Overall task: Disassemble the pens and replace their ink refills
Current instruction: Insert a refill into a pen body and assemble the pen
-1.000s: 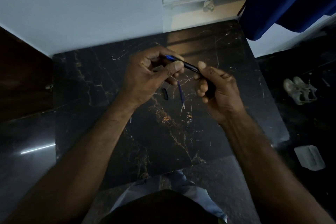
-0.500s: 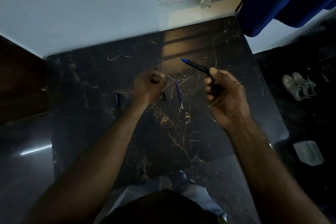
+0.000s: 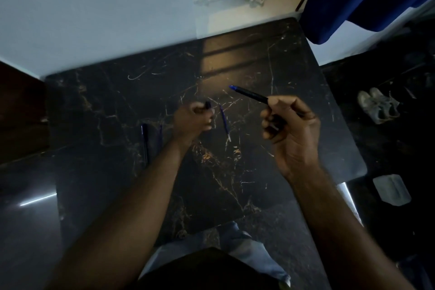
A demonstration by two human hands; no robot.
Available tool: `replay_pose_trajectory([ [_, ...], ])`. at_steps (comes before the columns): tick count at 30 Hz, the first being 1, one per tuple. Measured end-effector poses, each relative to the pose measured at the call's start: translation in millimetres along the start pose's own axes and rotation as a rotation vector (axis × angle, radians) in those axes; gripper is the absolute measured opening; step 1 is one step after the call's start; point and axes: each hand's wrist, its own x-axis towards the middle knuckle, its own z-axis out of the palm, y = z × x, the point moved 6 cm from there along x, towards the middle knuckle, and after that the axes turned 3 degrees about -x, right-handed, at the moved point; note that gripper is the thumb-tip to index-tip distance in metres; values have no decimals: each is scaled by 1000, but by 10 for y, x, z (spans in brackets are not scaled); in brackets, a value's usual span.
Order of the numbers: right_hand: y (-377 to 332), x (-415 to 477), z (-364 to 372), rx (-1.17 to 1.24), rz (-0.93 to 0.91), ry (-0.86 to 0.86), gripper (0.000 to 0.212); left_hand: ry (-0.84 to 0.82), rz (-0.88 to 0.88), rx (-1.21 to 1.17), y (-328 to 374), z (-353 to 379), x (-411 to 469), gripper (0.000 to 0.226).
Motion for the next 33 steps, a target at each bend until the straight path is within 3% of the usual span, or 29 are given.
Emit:
replay_pose_trajectory([
  [3, -158, 3, -43, -19, -144, 14, 9, -63, 24, -656, 500, -53, -226, 6],
  [6, -287, -5, -18, -20, -214, -9, 9, -168, 124, -933, 999, -104, -478, 8],
  [12, -456, -64, 134, -39, -306, -52, 7, -204, 190, -942, 1358, -110, -728, 11],
  [24, -410, -121, 124, -13, -320, -36, 9, -173, 247, -894, 1316, -105, -801, 8],
  [27, -419, -121, 153, -22, -334, -48, 8, -162, 342, -797, 1367, -86, -834, 4],
  [33, -420, -123, 232, -86, -397, -42, 2, 19, 627, -621, 1470, -117, -1008, 33],
])
